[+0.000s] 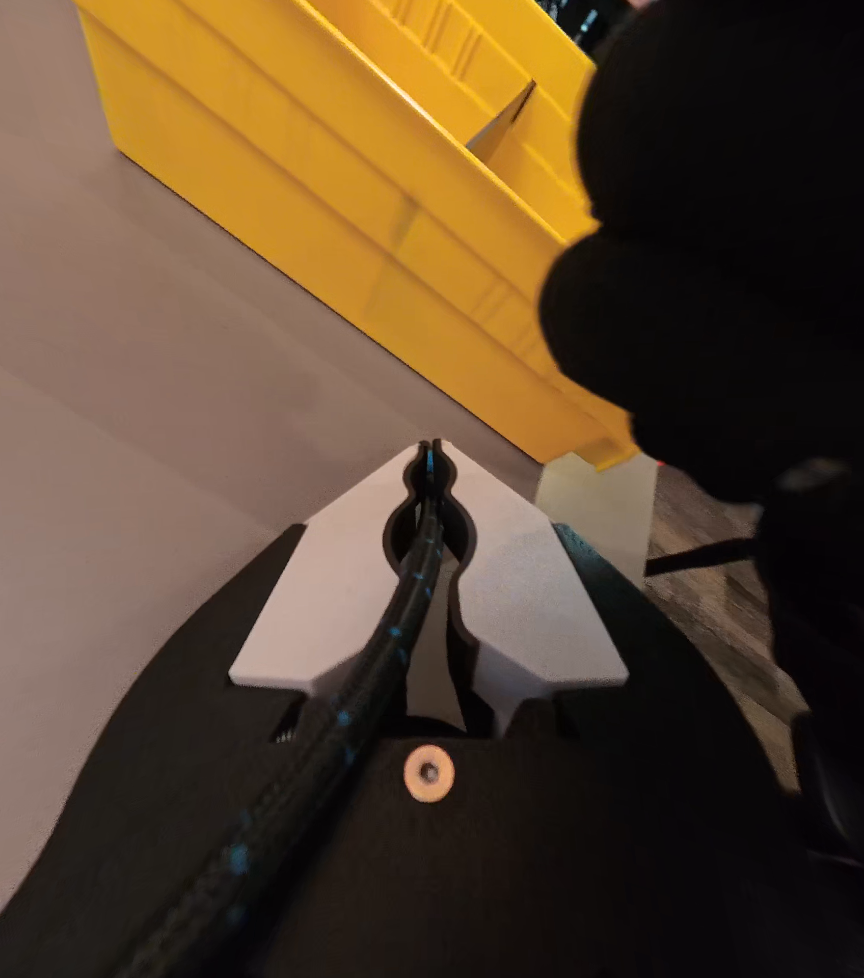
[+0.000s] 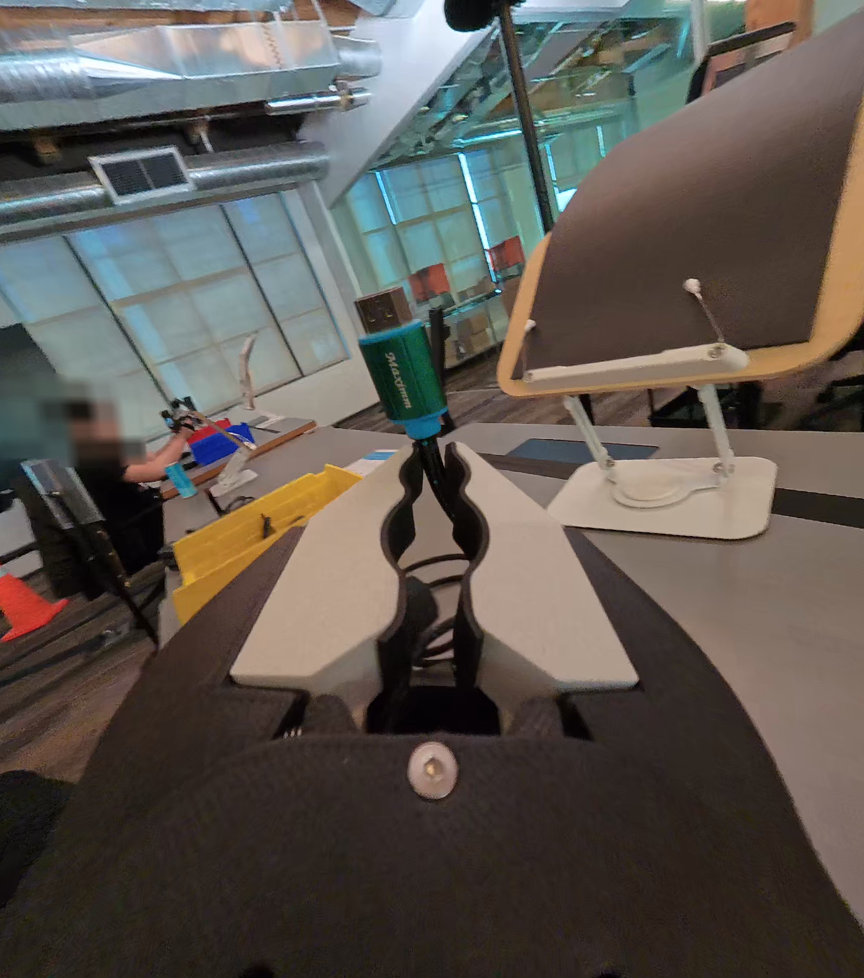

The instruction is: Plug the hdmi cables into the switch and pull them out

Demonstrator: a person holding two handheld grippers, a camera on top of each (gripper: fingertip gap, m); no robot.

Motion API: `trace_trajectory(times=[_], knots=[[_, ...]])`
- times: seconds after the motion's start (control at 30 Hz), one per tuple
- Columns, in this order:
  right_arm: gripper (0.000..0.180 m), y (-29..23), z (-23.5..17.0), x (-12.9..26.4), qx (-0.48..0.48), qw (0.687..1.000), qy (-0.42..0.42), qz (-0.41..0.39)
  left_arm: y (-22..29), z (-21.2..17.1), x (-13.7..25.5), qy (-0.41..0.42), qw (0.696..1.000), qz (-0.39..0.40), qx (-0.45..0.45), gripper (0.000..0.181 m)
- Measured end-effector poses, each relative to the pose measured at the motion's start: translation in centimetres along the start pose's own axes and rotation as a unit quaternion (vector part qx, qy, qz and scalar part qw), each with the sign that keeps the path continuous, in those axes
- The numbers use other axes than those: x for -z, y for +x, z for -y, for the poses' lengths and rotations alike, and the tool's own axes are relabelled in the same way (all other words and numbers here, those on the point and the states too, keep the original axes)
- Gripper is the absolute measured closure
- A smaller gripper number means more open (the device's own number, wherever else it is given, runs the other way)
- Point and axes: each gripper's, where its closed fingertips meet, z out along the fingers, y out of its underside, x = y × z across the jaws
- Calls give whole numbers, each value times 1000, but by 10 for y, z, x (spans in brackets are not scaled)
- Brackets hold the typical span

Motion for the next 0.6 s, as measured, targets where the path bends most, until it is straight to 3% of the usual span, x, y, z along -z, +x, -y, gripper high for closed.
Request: trace_trajectory(times=[0.2,0.6], knots=[[176,29,-18,1,44,996,-29,-67,20,-16,6,-9,998,-51,33,165],[177,58,-40,-2,100,983,-70,-137,18,-37,35,-28,999,-22,0,120]])
